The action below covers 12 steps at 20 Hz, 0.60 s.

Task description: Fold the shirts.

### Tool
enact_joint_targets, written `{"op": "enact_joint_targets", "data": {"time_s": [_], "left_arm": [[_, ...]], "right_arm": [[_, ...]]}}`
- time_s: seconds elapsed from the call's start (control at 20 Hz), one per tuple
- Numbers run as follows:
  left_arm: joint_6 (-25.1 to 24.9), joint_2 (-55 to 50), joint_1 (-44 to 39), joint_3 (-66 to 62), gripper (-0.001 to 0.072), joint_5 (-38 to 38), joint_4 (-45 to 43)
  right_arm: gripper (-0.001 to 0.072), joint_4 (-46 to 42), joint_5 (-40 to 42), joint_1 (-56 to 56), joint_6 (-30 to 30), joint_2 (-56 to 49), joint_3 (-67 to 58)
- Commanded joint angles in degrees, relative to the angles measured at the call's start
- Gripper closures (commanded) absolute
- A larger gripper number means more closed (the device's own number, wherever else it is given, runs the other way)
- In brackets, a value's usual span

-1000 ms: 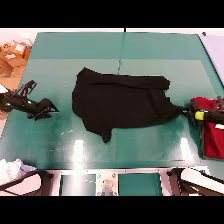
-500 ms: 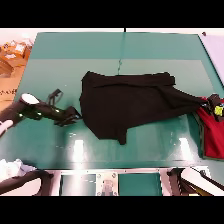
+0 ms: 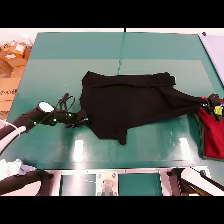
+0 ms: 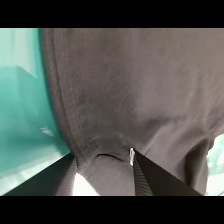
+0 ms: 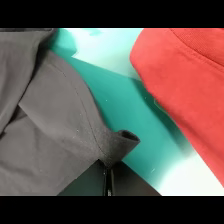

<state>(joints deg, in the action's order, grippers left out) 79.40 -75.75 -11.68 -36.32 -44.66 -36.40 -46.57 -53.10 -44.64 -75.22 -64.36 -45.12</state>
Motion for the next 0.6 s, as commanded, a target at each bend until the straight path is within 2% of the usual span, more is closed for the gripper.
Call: {"op": "enact_joint_targets", "data": {"time_s": [0.0,0.05,0.1,0.2,0.35,0.55], "left_arm": [[-2.4,-0.7,-0.4,0.4,0.0291,3.4,4.2],[-4.1,-0.7,-0.4,0.4,0.0467,3.0,5.4],[-6.1,-0.7,-0.4,0.3,0.0677,1.6,5.6],[-7.8,-0.5,-0.2,0.3,0.0687,-1.2,4.4],[-7.5,1.0,4.3,-2.1,0.0688,-7.1,-0.5],[-7.9,8.5,11.1,-13.5,0.0688,-18.5,-2.5]], "right_arm": [[0.0695,0.1,0.0,0.3,0.7,0.0,-0.1],[0.0695,0.0,0.0,0.3,0.7,0.0,-0.1],[0.0695,0.0,0.0,0.3,0.7,0.0,-0.1],[0.0695,0.0,-0.1,0.3,0.7,0.0,-0.1],[0.0696,0.7,-2.7,0.4,0.7,0.1,-0.1],[0.0696,13.8,-10.7,5.6,6.9,3.1,-0.6]]}}
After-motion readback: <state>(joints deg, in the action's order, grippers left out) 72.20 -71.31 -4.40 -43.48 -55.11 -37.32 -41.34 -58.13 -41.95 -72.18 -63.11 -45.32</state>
